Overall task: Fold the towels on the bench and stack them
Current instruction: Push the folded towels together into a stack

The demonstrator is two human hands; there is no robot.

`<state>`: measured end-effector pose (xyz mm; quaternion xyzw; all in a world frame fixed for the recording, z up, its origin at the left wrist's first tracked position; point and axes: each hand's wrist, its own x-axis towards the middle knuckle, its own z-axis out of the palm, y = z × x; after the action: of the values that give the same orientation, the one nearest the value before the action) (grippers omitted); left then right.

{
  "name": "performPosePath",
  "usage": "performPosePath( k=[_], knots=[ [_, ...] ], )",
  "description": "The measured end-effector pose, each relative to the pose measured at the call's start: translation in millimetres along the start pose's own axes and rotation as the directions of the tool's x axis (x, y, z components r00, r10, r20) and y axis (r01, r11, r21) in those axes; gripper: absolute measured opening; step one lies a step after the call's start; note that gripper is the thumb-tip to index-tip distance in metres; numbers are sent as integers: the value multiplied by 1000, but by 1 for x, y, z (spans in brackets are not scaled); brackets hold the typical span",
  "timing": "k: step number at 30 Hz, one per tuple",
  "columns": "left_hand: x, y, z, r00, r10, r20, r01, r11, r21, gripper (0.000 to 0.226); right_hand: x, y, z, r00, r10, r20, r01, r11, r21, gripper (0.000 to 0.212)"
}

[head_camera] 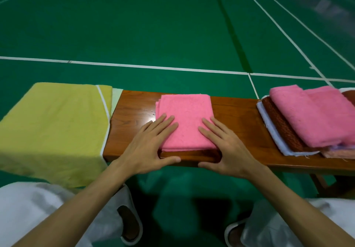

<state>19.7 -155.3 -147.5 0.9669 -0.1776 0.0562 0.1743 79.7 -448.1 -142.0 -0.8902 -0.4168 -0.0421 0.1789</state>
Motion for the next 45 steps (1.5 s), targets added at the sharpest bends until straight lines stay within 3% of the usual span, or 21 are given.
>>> performPosePath(
  k=[5,11,14,17,20,23,26,30,32,34,38,42,45],
  knots=[
    [-14,-1,3,998,59,-34,-58,998,23,102,-12,0,2,1000,15,-16,-15,1000,-13,104],
    [-23,2,-4,972,63,-224,-80,995,-66,53,-15,-1,-9,997,6,-73,1,995,97,78],
    [-23,4,-6,957,-27,-288,-41,972,-230,38,-15,2,-16,999,25,-48,-16,985,174,66],
    [-20,6,-11,951,-162,-265,32,900,-435,34,-12,2,-26,996,47,-75,-29,975,222,45],
    [-13,11,-16,944,-229,-238,77,854,-515,27,-7,-2,-34,985,117,-128,-70,943,325,27],
    [-4,17,-19,928,-315,-201,132,779,-613,30,-1,-1,-36,972,216,-94,-149,871,468,15],
    [10,19,-20,906,-401,-136,217,715,-664,33,7,1,-38,944,325,-60,-228,773,592,21],
    [27,16,-18,854,-512,-94,314,651,-691,48,22,2,-33,877,478,-47,-345,696,630,33],
    [34,13,-16,818,-569,-84,380,645,-663,41,29,4,-31,829,558,-32,-411,648,641,33],
    [41,7,-12,759,-646,-84,474,637,-608,36,37,5,-30,766,643,5,-505,597,623,35],
    [49,4,-4,701,-709,-72,569,617,-543,55,47,2,-22,641,768,23,-643,520,563,33],
    [49,11,-4,718,-674,-174,580,717,-387,40,50,-8,-21,609,775,-170,-683,621,384,28],
    [47,15,-8,697,-670,-255,594,739,-319,36,46,-13,-18,672,640,-373,-626,760,177,27]
  ],
)
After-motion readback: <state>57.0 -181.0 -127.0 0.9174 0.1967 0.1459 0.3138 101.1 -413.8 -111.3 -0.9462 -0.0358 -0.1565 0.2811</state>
